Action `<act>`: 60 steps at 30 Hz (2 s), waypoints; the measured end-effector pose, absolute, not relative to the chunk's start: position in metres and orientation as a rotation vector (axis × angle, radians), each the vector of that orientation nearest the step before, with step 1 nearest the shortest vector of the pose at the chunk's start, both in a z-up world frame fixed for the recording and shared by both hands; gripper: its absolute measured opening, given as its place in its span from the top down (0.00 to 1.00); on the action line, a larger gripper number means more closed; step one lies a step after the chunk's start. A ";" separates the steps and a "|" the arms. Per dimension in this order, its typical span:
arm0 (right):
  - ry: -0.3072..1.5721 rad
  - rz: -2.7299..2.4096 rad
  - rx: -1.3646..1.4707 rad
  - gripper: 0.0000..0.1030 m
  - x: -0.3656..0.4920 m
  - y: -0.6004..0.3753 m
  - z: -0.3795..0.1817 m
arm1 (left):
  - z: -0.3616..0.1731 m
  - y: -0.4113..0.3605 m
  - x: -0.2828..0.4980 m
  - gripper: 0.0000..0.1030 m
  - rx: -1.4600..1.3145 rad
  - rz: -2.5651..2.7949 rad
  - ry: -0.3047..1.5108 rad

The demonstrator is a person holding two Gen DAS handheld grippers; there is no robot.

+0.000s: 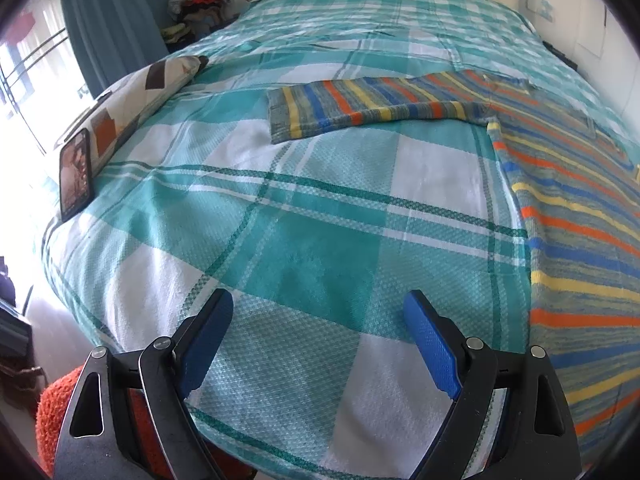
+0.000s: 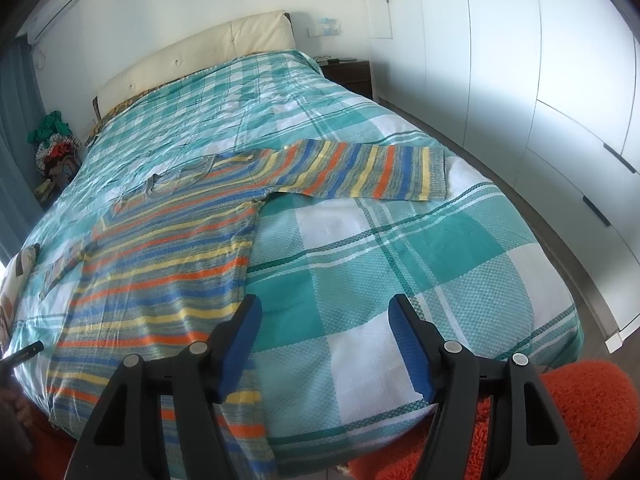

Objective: Fold small clothes

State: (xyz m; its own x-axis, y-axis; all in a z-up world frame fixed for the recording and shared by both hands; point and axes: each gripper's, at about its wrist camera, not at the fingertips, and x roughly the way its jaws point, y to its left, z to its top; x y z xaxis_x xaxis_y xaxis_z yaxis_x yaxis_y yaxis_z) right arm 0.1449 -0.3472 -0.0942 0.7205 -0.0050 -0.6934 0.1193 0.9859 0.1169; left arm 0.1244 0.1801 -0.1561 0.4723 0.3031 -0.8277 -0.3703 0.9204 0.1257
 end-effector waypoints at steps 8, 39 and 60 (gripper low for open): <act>0.768 -0.068 0.151 0.36 0.145 -0.345 -0.094 | -0.151 0.175 0.125 0.14 -0.045 0.410 0.983; 0.785 -0.053 0.131 0.36 0.149 -0.339 -0.099 | -0.143 0.164 0.124 0.14 0.003 0.406 0.954; 0.791 -0.049 0.125 0.36 0.149 -0.337 -0.101 | -0.143 0.162 0.125 0.14 0.001 0.408 0.955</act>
